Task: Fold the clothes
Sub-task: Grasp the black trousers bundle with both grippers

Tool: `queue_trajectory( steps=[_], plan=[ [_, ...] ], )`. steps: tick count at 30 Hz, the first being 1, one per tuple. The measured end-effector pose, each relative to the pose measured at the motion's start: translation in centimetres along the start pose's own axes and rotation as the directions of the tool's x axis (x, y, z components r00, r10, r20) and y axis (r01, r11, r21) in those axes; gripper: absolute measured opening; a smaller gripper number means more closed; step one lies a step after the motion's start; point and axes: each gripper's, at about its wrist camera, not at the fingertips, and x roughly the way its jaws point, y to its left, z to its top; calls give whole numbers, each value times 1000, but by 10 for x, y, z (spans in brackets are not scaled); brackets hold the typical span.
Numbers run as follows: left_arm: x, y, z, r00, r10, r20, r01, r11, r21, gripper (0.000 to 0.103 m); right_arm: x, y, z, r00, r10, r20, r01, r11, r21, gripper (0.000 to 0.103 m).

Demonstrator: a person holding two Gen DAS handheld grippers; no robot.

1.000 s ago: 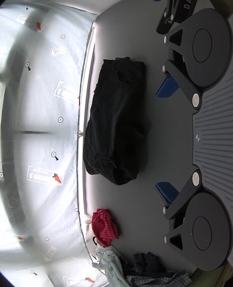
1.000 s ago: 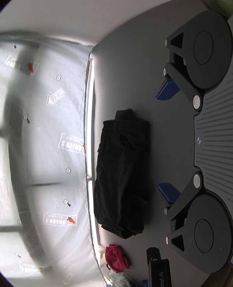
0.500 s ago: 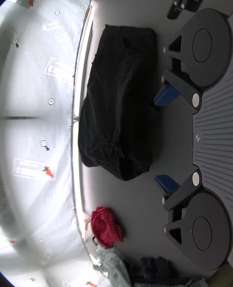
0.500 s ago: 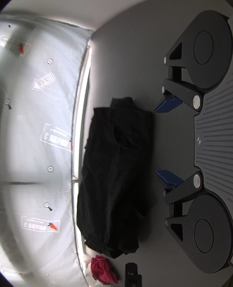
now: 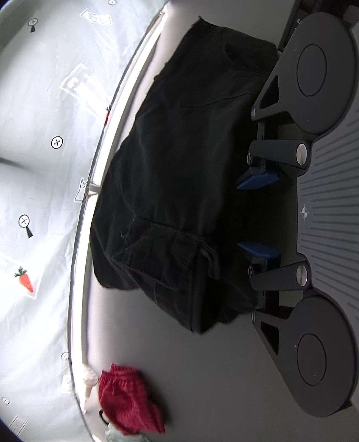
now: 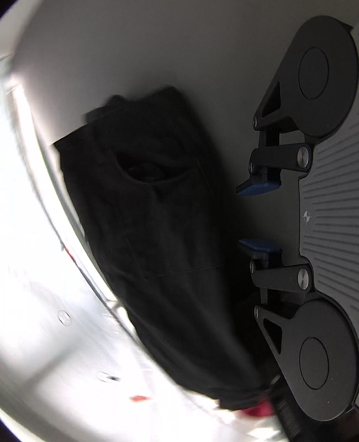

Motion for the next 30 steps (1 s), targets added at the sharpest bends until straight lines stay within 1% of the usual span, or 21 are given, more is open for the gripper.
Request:
queue_trajectory(
  steps=[1, 3, 4, 5, 6, 8, 9, 11, 12, 13, 15, 16, 17, 18, 21, 23, 25, 26, 27, 29, 30],
  plan=[
    [4, 0, 2, 1000, -13, -1, 13, 1000, -2, 41, 6, -9, 2, 998, 56, -13, -54, 993, 101, 46],
    [8, 0, 5, 1000, -26, -7, 26, 1000, -8, 40, 13, -23, 3, 993, 115, -3, -111, 964, 241, 47],
    [11, 1, 6, 999, -30, -14, 29, 999, -14, 40, 17, -29, 3, 990, 141, 5, -135, 942, 307, 52],
    [13, 1, 6, 999, -33, -21, 32, 999, -20, 40, 18, -32, 3, 990, 143, 7, -137, 932, 337, 55],
    [15, 2, 7, 999, -35, -27, 35, 999, -23, 40, 21, -35, 3, 992, 129, 8, -123, 923, 363, 62],
    [18, 2, 7, 999, -39, -31, 39, 999, -14, 40, 23, -41, 2, 993, 117, 25, -117, 905, 409, 65],
    [19, 2, 7, 999, -41, -32, 41, 999, -10, 40, 26, -46, 1, 990, 139, 36, -140, 885, 443, 68],
    [20, 3, 8, 998, -44, -34, 44, 999, -8, 40, 32, -58, -3, 982, 180, 50, -180, 835, 520, 78],
    [21, 4, 8, 998, -46, -37, 46, 999, -10, 40, 34, -62, -4, 979, 197, 57, -195, 809, 555, 84],
    [21, 4, 8, 998, -47, -40, 47, 999, -12, 40, 38, -68, -6, 973, 220, 63, -214, 773, 597, 88],
    [20, 4, 9, 998, -46, -41, 46, 999, -10, 40, 46, -75, -8, 963, 261, 73, -243, 711, 660, 88],
    [20, 4, 10, 998, -44, -42, 44, 999, -5, 40, 50, -77, -8, 957, 280, 81, -258, 686, 680, 88],
    [20, 3, 10, 998, -42, -42, 42, 999, 0, 40, 51, -77, -7, 955, 285, 85, -264, 678, 686, 88],
    [21, 3, 11, 998, -40, -41, 40, 999, 4, 40, 53, -76, -5, 954, 286, 91, -268, 676, 687, 88],
    [22, 2, 9, 999, -30, -29, 31, 999, 20, 40, 60, -70, 4, 958, 270, 97, -264, 695, 669, 88],
    [24, -1, 6, 1000, -15, -20, 16, 999, 40, 40, 61, -66, 11, 958, 267, 104, -268, 712, 649, 83],
    [24, -4, 4, 1000, -4, -13, 5, 999, 51, 40, 60, -61, 19, 964, 242, 105, -254, 745, 617, 59],
    [23, -4, 3, 1000, 1, -12, 0, 998, 56, 40, 59, -59, 22, 968, 228, 101, -242, 758, 606, 56],
    [23, -6, 2, 1000, 7, -12, -6, 998, 62, 40, 57, -58, 24, 971, 220, 98, -234, 761, 605, 50],
    [22, -9, -1, 1000, 29, -12, -28, 997, 77, 40, 53, -57, 25, 973, 213, 90, -223, 763, 606, 42],
    [22, -11, -3, 999, 42, -12, -41, 996, 85, 40, 48, -54, 27, 975, 206, 87, -218, 778, 589, 36]
  ],
)
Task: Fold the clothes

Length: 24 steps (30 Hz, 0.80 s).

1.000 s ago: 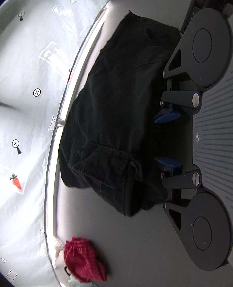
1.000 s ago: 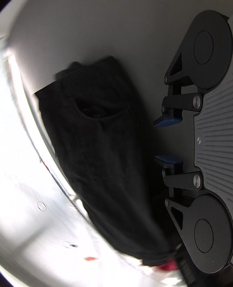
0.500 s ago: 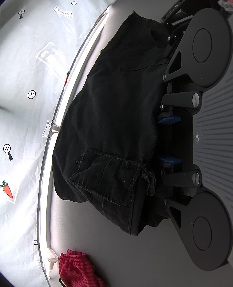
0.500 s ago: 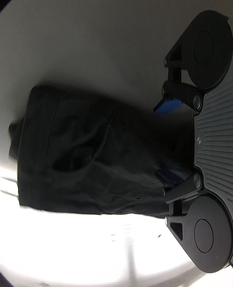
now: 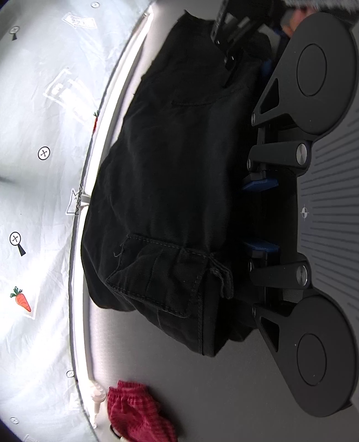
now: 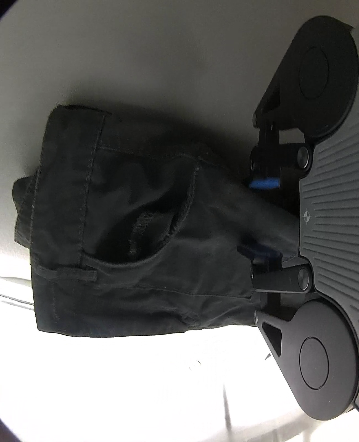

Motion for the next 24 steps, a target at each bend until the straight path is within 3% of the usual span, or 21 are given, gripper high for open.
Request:
queue_trajectory(
  steps=[1, 6, 10, 16, 24],
  plan=[
    [-1, -2, -2, 1000, 9, -1, -9, 1000, 6, 40, -5, 6, 0, 1000, -9, 8, 9, 999, -35, 26],
    [-8, -2, -12, 999, -35, -23, 33, 998, -55, 40, -28, 37, -2, 998, -17, 65, 30, 979, -201, 14],
    [-12, 5, -21, 998, -37, -48, 30, 989, -147, 41, -47, 70, -10, 991, -23, 132, 72, 923, -378, 12],
    [-26, 10, -23, 999, -47, -18, 42, 979, -201, 43, -76, 102, -27, 971, 17, 237, 122, 822, -556, 11],
    [-34, 26, -28, 995, -76, 65, 95, 926, -366, 54, -130, 136, -32, 941, 130, 312, 96, 784, -614, 9]
  ],
)
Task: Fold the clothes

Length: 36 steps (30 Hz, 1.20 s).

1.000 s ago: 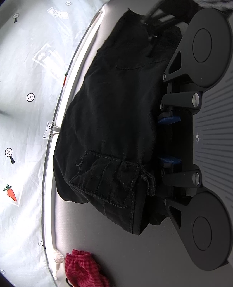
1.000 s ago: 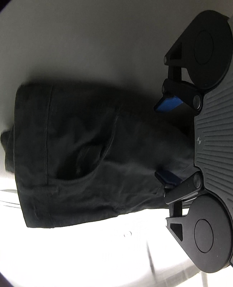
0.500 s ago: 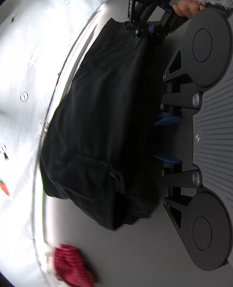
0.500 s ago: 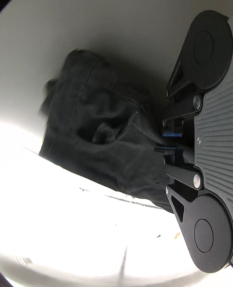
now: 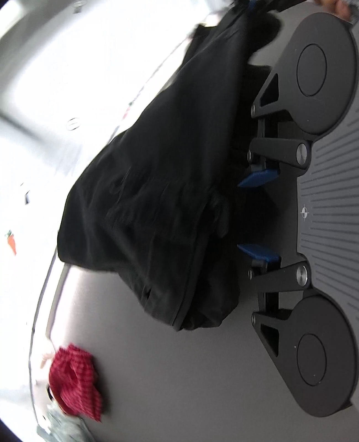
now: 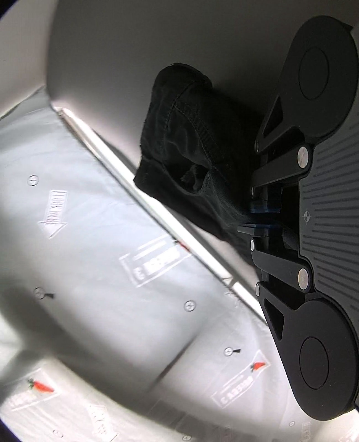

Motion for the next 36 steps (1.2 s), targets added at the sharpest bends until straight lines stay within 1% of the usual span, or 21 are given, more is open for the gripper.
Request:
queue_trajectory(
  steps=[1, 4, 5, 6, 8, 10, 12, 16, 18, 20, 21, 23, 25, 28, 32, 34, 36],
  plan=[
    [0, 1, 0, 1000, -10, -1, 10, 1000, -12, 58, -6, 0, -4, 1000, 3, 14, -3, 1000, -5, 9],
    [0, 8, -1, 996, -85, -2, 84, 992, -94, 59, -10, -35, -11, 999, 6, 40, -6, 1000, -16, 9],
    [-2, 9, -1, 995, -99, -1, 98, 989, -113, 59, -15, -49, -19, 999, 5, 45, -4, 1000, -21, 9],
    [-4, 11, -4, 994, -112, -1, 111, 985, -130, 59, -14, -52, -24, 999, -1, 54, 3, 1000, -31, 9],
    [-9, 12, -9, 993, -122, -9, 119, 983, -137, 59, -9, -45, -14, 997, -22, 70, 25, 999, -35, 9],
    [-14, 14, -14, 991, -132, -17, 128, 981, -145, 59, -12, -63, -18, 996, -33, 79, 36, 999, -29, 9],
    [-21, 17, -20, 991, -131, -28, 125, 981, -145, 59, -16, -81, -13, 996, -40, 86, 43, 999, -29, 9],
    [-31, 26, -23, 991, -128, -30, 122, 980, -158, 59, -20, -97, -9, 994, -53, 98, 58, 997, -49, 9],
    [-32, 33, -23, 991, -135, -10, 131, 973, -192, 59, -21, -97, -7, 994, -51, 94, 57, 997, -58, 9],
    [-29, 43, -20, 985, -169, 22, 169, 954, -246, 59, -21, -97, -6, 995, -50, 86, 56, 996, -70, 9],
    [-26, 48, -19, 979, -202, 37, 204, 937, -282, 59, -22, -97, -7, 995, -50, 83, 57, 996, -74, 9],
    [-24, 52, -19, 970, -234, 64, 242, 914, -325, 59, -26, -97, -9, 995, -50, 83, 57, 994, -90, 9],
    [-22, 54, -22, 957, -273, 102, 290, 871, -396, 59, -28, -98, -9, 996, -48, 78, 55, 994, -91, 9],
    [-18, 51, -24, 952, -281, 120, 305, 843, -443, 59, -30, -100, -10, 997, -44, 69, 51, 994, -94, 9],
    [-10, 54, -23, 949, -290, 125, 312, 806, -504, 59, -33, -100, -12, 997, -45, 64, 51, 993, -102, 9],
    [-6, 55, -23, 950, -285, 126, 308, 795, -522, 60, -34, -99, -12, 997, -46, 58, 51, 994, -94, 9],
    [0, 53, -20, 955, -276, 105, 289, 800, -525, 60, -34, -97, -13, 997, -48, 55, 53, 994, -92, 9]
  ],
)
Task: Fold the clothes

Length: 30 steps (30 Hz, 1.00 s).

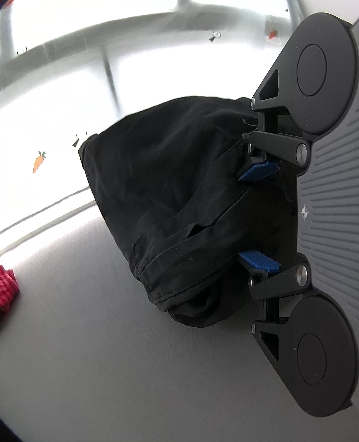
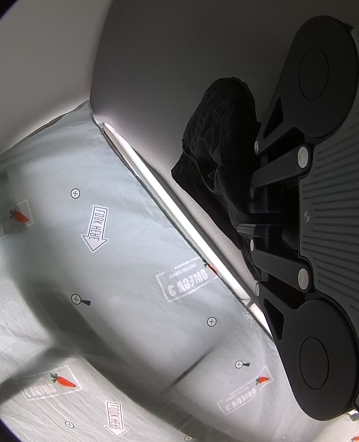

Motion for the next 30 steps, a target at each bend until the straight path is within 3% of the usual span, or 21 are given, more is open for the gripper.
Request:
queue_trajectory(
  steps=[6, 9, 13, 19, 25, 30],
  plan=[
    [10, -14, 6, 999, 42, -18, -42, 999, 0, 49, 2, 3, 4, 1000, 6, -9, -6, 999, 35, 9],
    [9, -21, 11, 999, 46, 11, -46, 999, -13, 36, 1, 7, 7, 1000, 20, -13, -20, 999, 44, 9],
    [8, -65, 28, 992, 76, 103, -85, 993, 86, 27, 1, 21, 9, 999, 43, -16, -43, 999, 29, 9],
    [9, -132, 42, 975, 63, 214, -112, 969, 222, 24, 1, 52, 24, 997, 75, 26, -75, 997, -26, 9],
    [21, -189, 59, 971, 12, 239, -78, 960, 269, 22, 4, 79, 48, 992, 114, 59, -110, 991, -76, 10],
    [-2, -234, 75, 963, -27, 267, -65, 941, 331, 21, 6, 101, 64, 986, 135, 98, -126, 988, -90, 10]
  ],
)
